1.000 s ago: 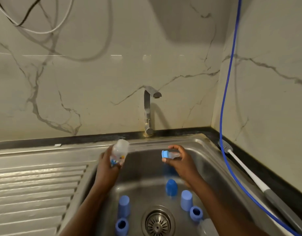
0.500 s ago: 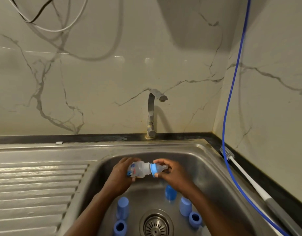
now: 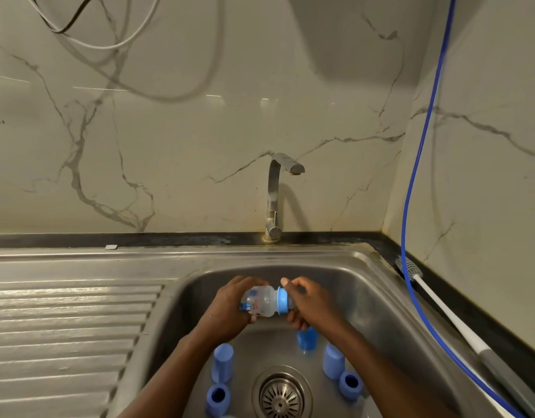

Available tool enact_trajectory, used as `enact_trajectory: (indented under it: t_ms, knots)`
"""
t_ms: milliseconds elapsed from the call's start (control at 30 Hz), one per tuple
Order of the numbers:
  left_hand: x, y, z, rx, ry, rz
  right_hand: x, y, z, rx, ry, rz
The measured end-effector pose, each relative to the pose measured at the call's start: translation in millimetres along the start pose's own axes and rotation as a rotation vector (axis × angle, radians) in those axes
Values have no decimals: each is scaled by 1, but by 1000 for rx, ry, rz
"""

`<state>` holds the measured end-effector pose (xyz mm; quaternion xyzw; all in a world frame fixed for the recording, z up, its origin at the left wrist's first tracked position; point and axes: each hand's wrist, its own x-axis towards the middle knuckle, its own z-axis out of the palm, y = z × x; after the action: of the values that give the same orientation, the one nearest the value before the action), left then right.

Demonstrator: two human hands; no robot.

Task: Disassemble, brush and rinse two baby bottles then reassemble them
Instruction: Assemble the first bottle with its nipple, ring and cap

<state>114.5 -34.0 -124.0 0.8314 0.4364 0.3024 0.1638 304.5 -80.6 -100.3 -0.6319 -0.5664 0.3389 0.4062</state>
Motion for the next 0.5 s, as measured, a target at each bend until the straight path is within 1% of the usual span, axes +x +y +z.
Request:
enact_trajectory:
  t_ms: [67,100,200,300,333,433,500]
  knots:
    - [0,0,0,-5,-1,9,1,2,0,-61,37,-33]
    - [0,1,1,-6,-4,13,2,3,-1,-42,59,-49]
    - [-1,0,2,-17,-9,8,2,-2,0,97,62,-35]
    - [-2,-4,1,-20,25,-16,-1,-5,1,257,-12,19]
    - [-1,-5,0,-22,31,-26,-2,-4,1,254,-42,3]
    - [-1,-6,0,-6,28,-21,-4,-1,-2,136,-128,-65]
    - [-1,-6,1,9,13,-5,-5,-1,-4,94,-144,-71]
